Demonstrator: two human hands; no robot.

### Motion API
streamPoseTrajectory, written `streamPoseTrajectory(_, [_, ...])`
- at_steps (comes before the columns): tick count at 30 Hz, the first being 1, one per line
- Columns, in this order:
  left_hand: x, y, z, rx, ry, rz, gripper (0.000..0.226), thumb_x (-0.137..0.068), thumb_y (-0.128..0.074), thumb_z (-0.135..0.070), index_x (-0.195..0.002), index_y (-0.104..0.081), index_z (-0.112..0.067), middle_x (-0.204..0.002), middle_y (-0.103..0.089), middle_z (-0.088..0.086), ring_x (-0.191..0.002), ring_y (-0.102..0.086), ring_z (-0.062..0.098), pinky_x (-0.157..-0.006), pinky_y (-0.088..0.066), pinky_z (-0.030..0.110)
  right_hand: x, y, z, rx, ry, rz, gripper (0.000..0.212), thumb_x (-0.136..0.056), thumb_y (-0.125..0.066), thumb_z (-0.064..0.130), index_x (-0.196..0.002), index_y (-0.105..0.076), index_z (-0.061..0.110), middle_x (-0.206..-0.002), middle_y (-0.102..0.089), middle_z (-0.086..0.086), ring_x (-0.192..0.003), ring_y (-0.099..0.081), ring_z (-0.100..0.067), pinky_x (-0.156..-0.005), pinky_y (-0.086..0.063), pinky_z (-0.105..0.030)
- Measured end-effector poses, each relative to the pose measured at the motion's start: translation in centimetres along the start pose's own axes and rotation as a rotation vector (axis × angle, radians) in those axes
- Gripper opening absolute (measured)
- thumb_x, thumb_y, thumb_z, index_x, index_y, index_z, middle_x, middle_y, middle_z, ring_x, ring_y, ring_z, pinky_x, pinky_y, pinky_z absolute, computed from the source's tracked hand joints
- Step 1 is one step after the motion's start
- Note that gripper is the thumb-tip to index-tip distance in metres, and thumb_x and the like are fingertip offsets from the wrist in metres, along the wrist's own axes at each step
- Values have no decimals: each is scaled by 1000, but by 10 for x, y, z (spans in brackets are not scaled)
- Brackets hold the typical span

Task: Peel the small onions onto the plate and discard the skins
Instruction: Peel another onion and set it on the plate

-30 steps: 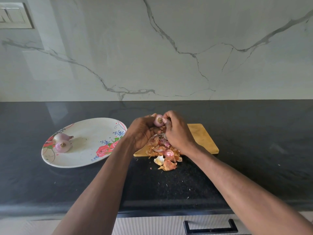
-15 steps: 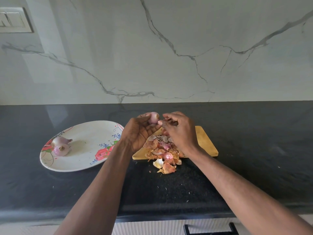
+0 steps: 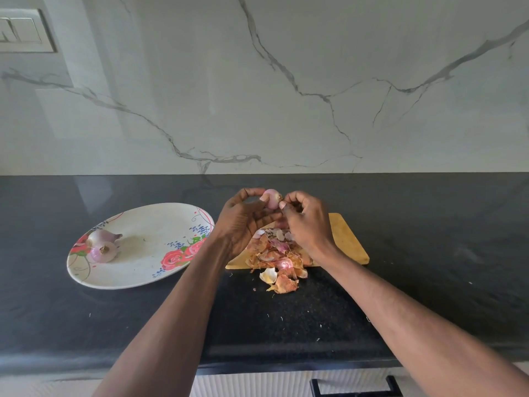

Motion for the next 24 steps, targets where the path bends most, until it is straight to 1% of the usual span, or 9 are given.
streamPoseTrajectory(2, [0, 1, 0, -31, -16, -16, 9, -96, -56, 2, -105, -59, 1, -91, -72, 21, -81, -73, 30, -76, -63, 36, 0, 1, 4, -51, -11, -14, 13, -99, -60, 16, -92, -67, 8, -82, -71, -7, -65, -72, -18, -64, -62, -45])
streamPoseTrajectory(5, [-2, 5, 0, -87, -6, -57, 9, -97, -56, 0, -106, -57, 2, -93, -71, 24, -83, -73, 33, -76, -63, 36, -1, 7, 9, -14, 39, -82, 10, -99, -59, 12, -93, -65, 7, -79, -65, 3, -65, -63, 0, -61, -53, -20])
streamPoseTrajectory(7, [-2, 5, 1, -94, 32, -51, 11, -100, -53, -5, -108, -55, 3, -89, -70, 26, -78, -73, 33, -70, -63, 34, -1, 8, 7, 68, 66, -95, 8, -96, -61, 8, -100, -67, 12, -88, -64, 7, -78, -60, -1, -71, -51, -21])
streamPoseTrajectory(8, [-1, 3, 2, -93, 55, -41, 13, -102, -51, -8, -108, -54, 3, -86, -70, 26, -74, -73, 33, -68, -63, 33, -2, 8, 5, 101, 76, -88, 17, -95, -62, 5, -108, -68, 14, -94, -66, 7, -86, -61, -2, -76, -52, -22])
streamPoseTrajectory(11, [-1, 1, 3, -88, 91, -25, 24, -105, -49, -17, -108, -55, 6, -82, -70, 27, -68, -72, 31, -63, -61, 31, -3, 9, 6, 130, 114, -71, 24, -93, -69, 17, -117, -72, 13, -112, -70, 2, -99, -64, -7, -86, -54, -20])
streamPoseTrajectory(14, [-1, 2, 3, -119, 83, -28, 32, -103, -54, -22, -113, -57, 9, -80, -70, 25, -66, -71, 29, -58, -60, 29, -4, 9, 8, 118, 153, -47, 31, -87, -76, 21, -116, -73, 11, -107, -69, 3, -93, -64, -7, -78, -52, -12])
streamPoseTrajectory(16, [-1, 2, 4, -162, 80, -28, 31, -102, -57, -21, -113, -58, 8, -79, -70, 23, -64, -70, 27, -57, -60, 29, -5, 7, 8, 136, 167, -33, 24, -86, -77, 17, -108, -76, 10, -101, -69, 3, -90, -64, -7, -75, -50, -10])
streamPoseTrajectory(20, [0, 4, 6, -272, 69, -48, 26, -99, -63, -21, -106, -57, 3, -75, -70, 22, -59, -66, 27, -53, -58, 28, -7, 3, 2, 159, 118, -14, 4, -86, -76, 12, -90, -78, 12, -91, -72, 4, -84, -65, -7, -72, -51, -19])
streamPoseTrajectory(24, [-3, 6, 7, -389, 1, -76, 25, -95, -69, -23, -94, -60, 0, -73, -70, 18, -58, -63, 27, -55, -56, 29, -6, -1, 3, 238, 79, 18, 10, -93, -68, 9, -85, -73, 12, -84, -67, 7, -75, -58, 2, -59, -41, -7])
Point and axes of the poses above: each hand's wrist, its own x-axis away from the middle knuckle, its own y-axis out of the back of the hand, z = x × y, the point moved 3 cm from there along -x, towards the middle knuckle
